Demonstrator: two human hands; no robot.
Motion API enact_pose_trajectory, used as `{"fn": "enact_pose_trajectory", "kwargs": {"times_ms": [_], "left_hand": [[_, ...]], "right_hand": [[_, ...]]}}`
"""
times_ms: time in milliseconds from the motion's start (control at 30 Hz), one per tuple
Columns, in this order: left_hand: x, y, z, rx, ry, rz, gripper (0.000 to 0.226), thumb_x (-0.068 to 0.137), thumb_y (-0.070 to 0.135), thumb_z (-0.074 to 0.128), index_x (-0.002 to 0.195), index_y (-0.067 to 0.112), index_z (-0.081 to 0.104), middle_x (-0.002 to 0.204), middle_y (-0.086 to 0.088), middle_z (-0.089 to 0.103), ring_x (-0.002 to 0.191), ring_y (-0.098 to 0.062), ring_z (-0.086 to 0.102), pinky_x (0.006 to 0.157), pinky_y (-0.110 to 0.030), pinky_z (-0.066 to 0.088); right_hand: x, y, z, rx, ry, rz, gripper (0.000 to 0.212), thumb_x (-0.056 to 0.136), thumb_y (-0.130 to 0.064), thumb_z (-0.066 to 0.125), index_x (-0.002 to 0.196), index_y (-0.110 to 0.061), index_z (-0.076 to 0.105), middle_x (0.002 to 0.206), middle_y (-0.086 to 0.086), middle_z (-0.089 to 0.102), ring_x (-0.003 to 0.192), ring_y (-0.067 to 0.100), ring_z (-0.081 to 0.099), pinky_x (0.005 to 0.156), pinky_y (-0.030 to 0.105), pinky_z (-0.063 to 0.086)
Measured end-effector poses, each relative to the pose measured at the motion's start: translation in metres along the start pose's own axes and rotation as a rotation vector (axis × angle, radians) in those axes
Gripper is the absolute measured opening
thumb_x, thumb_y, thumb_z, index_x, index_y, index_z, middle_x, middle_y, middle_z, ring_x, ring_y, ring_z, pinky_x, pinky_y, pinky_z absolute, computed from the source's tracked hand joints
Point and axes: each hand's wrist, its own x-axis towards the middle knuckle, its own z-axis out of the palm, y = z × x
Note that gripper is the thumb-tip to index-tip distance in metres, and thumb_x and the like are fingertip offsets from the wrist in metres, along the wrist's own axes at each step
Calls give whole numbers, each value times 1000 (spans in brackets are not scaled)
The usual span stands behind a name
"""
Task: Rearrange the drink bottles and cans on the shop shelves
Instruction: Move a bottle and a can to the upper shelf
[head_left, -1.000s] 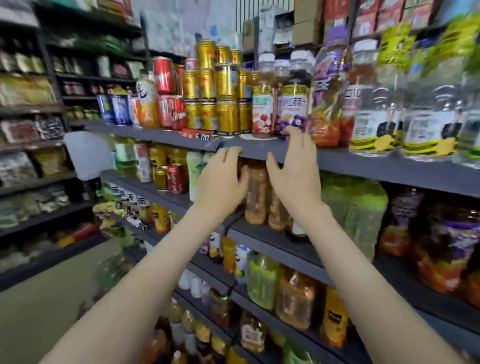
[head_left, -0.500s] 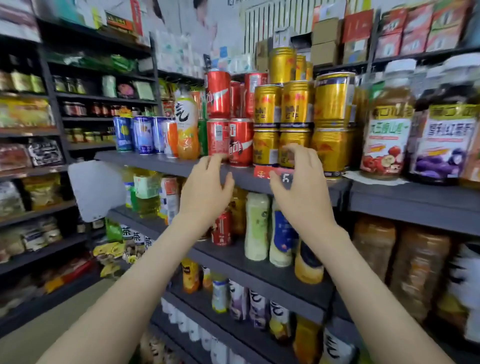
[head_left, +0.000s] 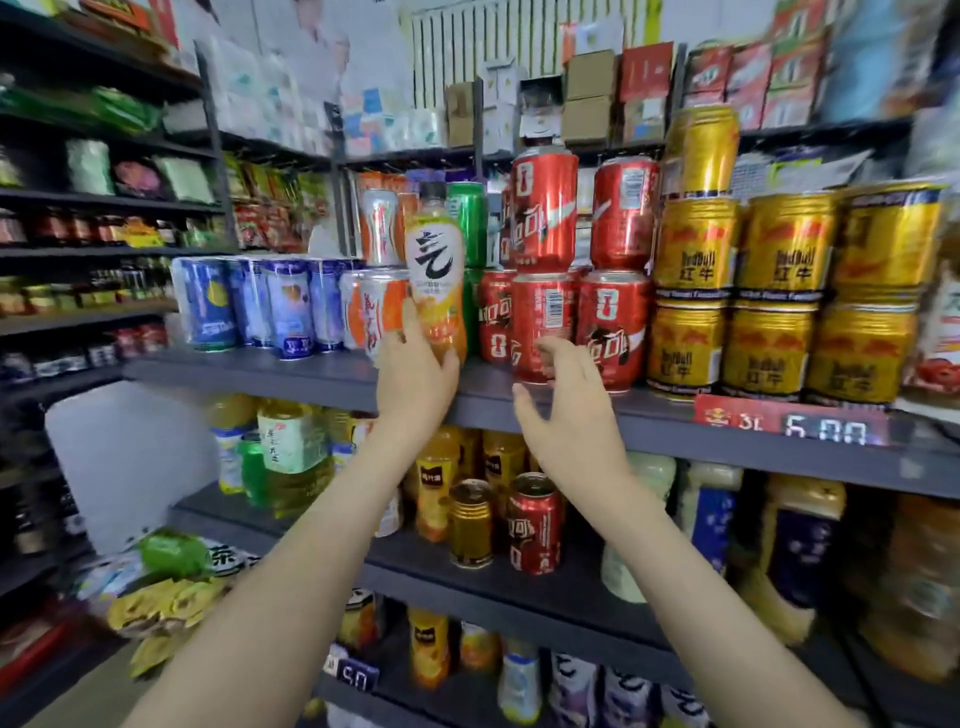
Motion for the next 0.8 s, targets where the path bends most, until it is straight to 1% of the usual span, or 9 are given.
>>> {"fn": "enact_pose_trajectory", "kwargs": {"times_ms": [67, 167, 267, 400, 533, 633, 700, 733, 800], "left_hand": [[10, 2, 7, -5, -5, -64, 78, 91, 29, 56, 150, 6, 9, 139, -22, 35, 128, -39, 35, 99, -45, 34], [21, 6, 14, -4, 20, -100, 79, 88, 35, 61, 145, 2, 17, 137, -22, 36, 126, -39, 36, 97, -46, 37], [28, 5, 17, 32, 20, -109, 75, 80, 40, 70, 132, 0, 32, 133, -20, 38, 124, -37, 38, 99, -43, 36], [34, 6, 13, 27, -25, -160, 73, 78, 40, 72, 129, 2, 36, 134, -18, 37, 125, -35, 37, 99, -42, 36], [29, 9, 10, -58, -59, -171, 69, 81, 35, 70, 130, 3, 34, 131, -19, 44, 119, -38, 46, 93, -44, 42], [18, 9, 7, -148, -24, -104, 62, 85, 33, 64, 130, 1, 35, 127, -19, 49, 115, -37, 51, 89, -43, 43], [9, 7, 5, -198, 20, -41, 59, 87, 34, 59, 131, 2, 36, 125, -18, 52, 113, -36, 52, 87, -42, 43], [4, 5, 4, -221, 41, -12, 58, 87, 36, 58, 131, 3, 38, 124, -16, 54, 111, -34, 54, 85, -42, 44], [-9, 2, -1, -249, 81, 44, 59, 85, 43, 59, 130, 8, 41, 121, -9, 58, 108, -28, 57, 81, -39, 46]], "right_hand": [[5, 1, 4, -33, 7, -1, 45, 92, -14, 57, 134, -5, 42, 127, 7, 48, 121, 18, 43, 101, 19, 31], [15, 5, 11, -59, 21, -5, 42, 92, -12, 57, 131, -4, 45, 124, 8, 50, 118, 20, 47, 103, 30, 38], [22, 4, 20, -68, 23, 3, 42, 91, -12, 57, 131, -4, 45, 125, 8, 50, 118, 21, 47, 103, 32, 38], [28, -1, 35, -37, 32, -6, 40, 90, -11, 58, 128, -4, 47, 122, 8, 52, 114, 21, 50, 101, 35, 42], [39, -8, 45, 18, 17, 24, 38, 92, -13, 57, 127, -6, 48, 119, 7, 53, 110, 19, 51, 97, 32, 43], [50, -12, 50, 91, -11, 69, 46, 94, -18, 56, 136, -6, 43, 131, 9, 51, 119, 20, 50, 102, 32, 42], [56, -16, 51, 171, -22, 107, 55, 94, -24, 57, 142, -9, 36, 139, 6, 47, 127, 17, 46, 106, 34, 40], [59, -19, 50, 223, -19, 114, 56, 93, -25, 58, 143, -12, 35, 138, 1, 48, 126, 11, 46, 105, 29, 40], [62, -25, 46, 343, -13, 101, 51, 90, -23, 63, 136, -20, 41, 122, -17, 53, 109, -9, 50, 92, 11, 41]]}}
